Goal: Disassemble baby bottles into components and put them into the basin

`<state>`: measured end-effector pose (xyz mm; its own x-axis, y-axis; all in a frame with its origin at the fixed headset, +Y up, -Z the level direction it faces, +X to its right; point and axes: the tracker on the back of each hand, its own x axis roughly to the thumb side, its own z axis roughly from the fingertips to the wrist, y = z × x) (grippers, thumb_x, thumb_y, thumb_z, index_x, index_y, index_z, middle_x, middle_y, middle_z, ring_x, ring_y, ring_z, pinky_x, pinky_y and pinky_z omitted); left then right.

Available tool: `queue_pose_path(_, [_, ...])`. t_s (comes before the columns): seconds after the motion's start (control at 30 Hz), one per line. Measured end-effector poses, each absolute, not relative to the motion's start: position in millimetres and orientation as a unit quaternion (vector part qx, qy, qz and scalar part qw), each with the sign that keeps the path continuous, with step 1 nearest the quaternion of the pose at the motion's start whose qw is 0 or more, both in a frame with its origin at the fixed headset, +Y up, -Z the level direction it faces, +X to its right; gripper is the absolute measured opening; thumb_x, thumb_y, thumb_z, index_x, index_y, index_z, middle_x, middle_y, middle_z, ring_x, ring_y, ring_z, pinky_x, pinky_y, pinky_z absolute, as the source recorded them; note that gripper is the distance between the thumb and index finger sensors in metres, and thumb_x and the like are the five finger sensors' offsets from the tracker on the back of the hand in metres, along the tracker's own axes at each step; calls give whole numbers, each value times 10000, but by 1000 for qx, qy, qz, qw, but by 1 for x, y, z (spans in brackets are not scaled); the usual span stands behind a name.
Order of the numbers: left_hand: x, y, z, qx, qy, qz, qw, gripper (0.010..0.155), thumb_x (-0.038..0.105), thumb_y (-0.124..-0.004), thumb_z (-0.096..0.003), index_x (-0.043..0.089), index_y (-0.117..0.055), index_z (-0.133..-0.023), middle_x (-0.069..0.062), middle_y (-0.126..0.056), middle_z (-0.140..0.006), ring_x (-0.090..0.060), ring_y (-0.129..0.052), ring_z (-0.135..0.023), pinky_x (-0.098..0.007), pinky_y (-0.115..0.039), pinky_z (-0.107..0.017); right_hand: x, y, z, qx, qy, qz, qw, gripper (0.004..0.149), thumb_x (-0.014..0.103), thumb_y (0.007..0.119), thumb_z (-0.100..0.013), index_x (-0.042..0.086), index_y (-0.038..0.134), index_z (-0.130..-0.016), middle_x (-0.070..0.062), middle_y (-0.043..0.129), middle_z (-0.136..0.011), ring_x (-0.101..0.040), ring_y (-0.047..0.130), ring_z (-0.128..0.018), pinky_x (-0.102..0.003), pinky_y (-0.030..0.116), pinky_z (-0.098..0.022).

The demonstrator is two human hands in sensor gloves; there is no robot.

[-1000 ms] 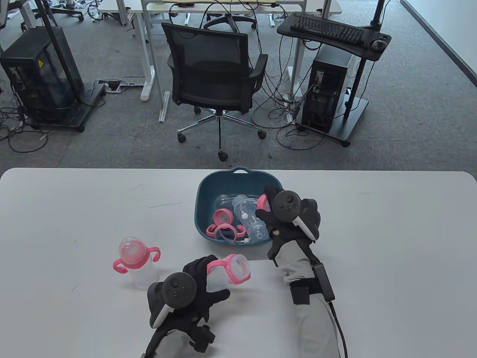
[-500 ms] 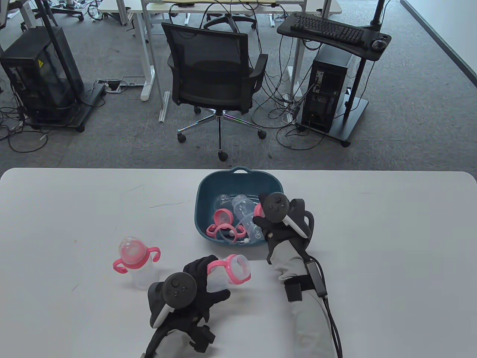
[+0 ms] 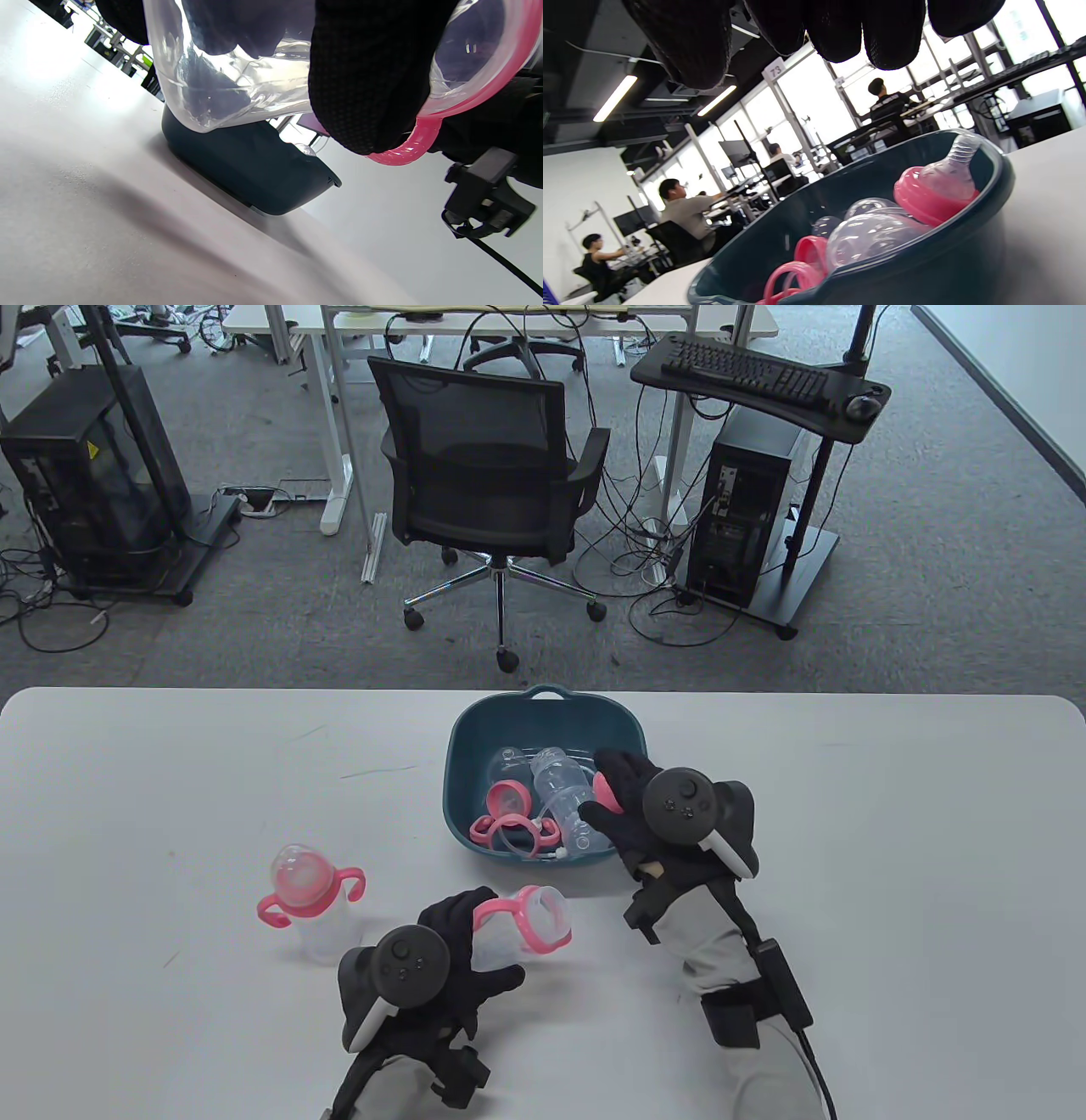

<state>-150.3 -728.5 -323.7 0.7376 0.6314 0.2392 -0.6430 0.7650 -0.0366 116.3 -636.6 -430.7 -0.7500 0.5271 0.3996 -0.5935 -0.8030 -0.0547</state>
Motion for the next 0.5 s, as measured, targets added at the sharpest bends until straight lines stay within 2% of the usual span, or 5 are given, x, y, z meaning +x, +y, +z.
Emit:
queue_pose_path(0.23, [-150, -729, -323, 26, -122, 339, 932, 922, 444, -992, -344, 323, -413, -1051, 9, -466, -1066, -305, -542, -1061, -619, -503, -731, 105, -635, -385, 268, -68, 895, 350, 709, 468, 802, -530, 129, 560, -1102, -215, 612, -1111, -549, 652, -931, -702, 552, -620])
queue_pose_path(0.5, [-149, -729, -323, 26, -123, 338, 933, 921, 446, -992, -343, 321, -416, -1050, 9, -467, -1066, -305, -545, -1059, -618, -506, -730, 85, -653, -361, 328, 10, 874, 359, 819, 544, 804, -509, 144, 469, -1140, -238, 514, -1156, -587, 613, -945, -721, 531, -624])
